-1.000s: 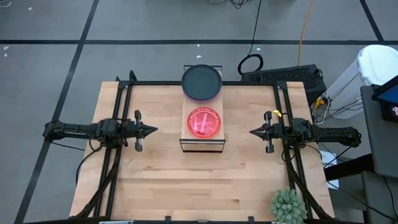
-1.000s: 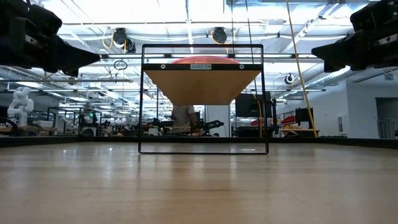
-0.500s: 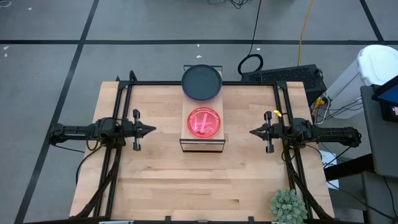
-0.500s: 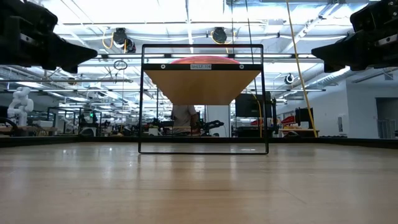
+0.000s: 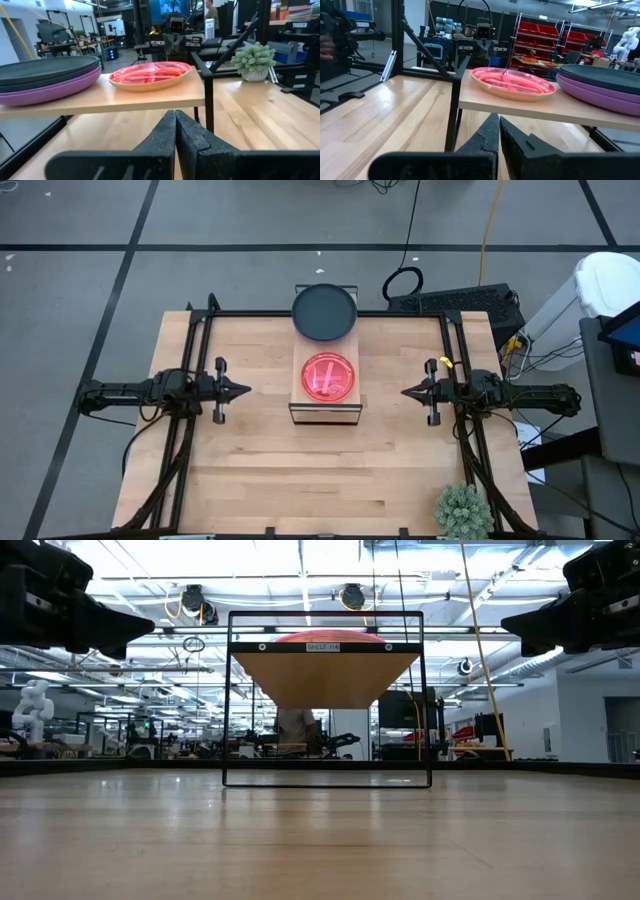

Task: Place and stack plates onto a shelf
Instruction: Return to Home Position

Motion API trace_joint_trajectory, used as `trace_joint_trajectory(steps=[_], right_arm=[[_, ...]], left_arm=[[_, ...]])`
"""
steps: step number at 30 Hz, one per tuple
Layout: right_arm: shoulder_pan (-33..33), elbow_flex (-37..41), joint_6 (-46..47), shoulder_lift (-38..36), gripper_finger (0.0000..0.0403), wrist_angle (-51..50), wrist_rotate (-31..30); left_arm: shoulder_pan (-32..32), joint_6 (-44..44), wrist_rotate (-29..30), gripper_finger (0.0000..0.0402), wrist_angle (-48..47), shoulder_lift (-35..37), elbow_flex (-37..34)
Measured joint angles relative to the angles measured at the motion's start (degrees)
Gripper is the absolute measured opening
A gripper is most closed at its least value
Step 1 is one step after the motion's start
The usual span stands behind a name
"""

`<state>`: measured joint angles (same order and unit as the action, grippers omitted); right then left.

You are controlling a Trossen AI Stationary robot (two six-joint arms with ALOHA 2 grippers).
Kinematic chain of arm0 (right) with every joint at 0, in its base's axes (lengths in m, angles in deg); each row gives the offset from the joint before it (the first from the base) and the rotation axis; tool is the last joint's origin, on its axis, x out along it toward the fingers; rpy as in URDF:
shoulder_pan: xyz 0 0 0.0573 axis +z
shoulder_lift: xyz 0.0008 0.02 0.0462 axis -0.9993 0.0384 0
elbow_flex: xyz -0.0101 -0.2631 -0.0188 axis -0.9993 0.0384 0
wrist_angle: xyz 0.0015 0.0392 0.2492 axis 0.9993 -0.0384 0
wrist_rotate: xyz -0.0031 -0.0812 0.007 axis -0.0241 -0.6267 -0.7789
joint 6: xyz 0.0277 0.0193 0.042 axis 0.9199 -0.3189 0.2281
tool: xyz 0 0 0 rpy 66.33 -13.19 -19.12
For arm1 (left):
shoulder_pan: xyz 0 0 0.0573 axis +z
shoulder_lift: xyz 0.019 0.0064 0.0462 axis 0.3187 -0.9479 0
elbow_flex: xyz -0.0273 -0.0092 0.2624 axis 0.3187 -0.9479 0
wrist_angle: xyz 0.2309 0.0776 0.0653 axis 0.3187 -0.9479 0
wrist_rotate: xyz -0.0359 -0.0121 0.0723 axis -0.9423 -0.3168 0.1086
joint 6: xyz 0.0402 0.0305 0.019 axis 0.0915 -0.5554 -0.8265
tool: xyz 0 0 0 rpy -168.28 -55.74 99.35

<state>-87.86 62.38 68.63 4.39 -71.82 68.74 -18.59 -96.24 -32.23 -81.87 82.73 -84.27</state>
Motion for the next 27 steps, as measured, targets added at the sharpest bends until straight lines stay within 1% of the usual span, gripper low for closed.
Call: trace_joint_trajectory(steps=[13,27], right_arm=[[0.0,0.0,0.0,0.0,0.0,-0.1,0.0],[0.0,0.0,0.0,0.0,0.0,-0.1,0.0]], left_arm=[[0.0,-0.2,0.1,0.0003,2.2,0.0,-0.2],[0.0,-0.2,0.1,0.0003,2.5,0.0,-0.2]])
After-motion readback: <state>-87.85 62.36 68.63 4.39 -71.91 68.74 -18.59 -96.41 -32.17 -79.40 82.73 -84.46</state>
